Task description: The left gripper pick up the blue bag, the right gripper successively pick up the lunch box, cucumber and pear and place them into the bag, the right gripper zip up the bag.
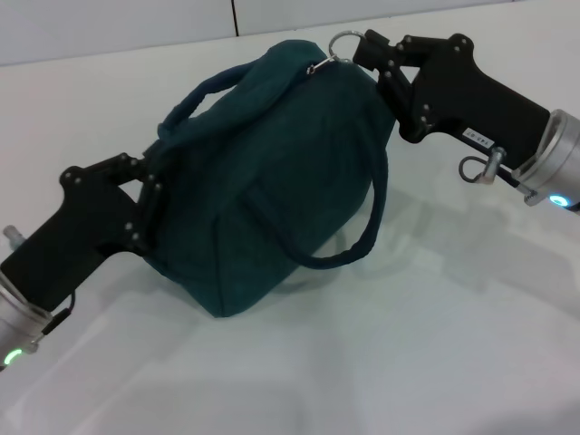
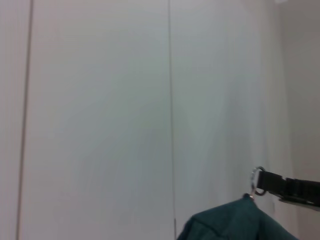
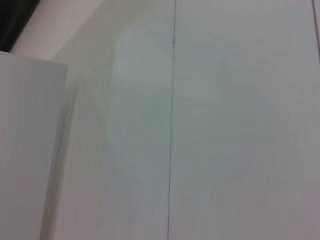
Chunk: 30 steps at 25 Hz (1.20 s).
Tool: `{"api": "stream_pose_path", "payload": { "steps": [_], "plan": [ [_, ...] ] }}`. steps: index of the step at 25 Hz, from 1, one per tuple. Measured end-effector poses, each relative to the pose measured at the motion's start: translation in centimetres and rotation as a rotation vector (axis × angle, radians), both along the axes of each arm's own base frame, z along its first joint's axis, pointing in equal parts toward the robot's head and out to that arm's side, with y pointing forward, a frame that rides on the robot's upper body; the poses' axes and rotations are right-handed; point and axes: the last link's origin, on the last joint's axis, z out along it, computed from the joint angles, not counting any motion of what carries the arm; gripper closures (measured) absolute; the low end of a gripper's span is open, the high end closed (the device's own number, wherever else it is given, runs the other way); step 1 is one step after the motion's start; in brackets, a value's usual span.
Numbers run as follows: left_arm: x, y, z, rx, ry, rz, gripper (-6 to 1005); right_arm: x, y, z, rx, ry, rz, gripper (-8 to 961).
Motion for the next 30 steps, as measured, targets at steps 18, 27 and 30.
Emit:
{"api": "stream_pose_path", "payload": {
  "steps": [18,27,30],
  "plan": [
    [-1.0,-0.2,1.1,0.046,-0.012,0.039,931,3.4,-0.6,0.7,0.023,-0.003,-0.139,789],
    [-0.7,0.2,1.6,0.034,-0.027,0.026,931,5.0,-0.8,0.9,0.034,-0.022,-0.222,784],
    [-0.3,0.4,1.4,0.027,-0.032,0.014,931,5.1,-0.5,0.8,0.032,-0.029,-0.235,782]
  ]
}}
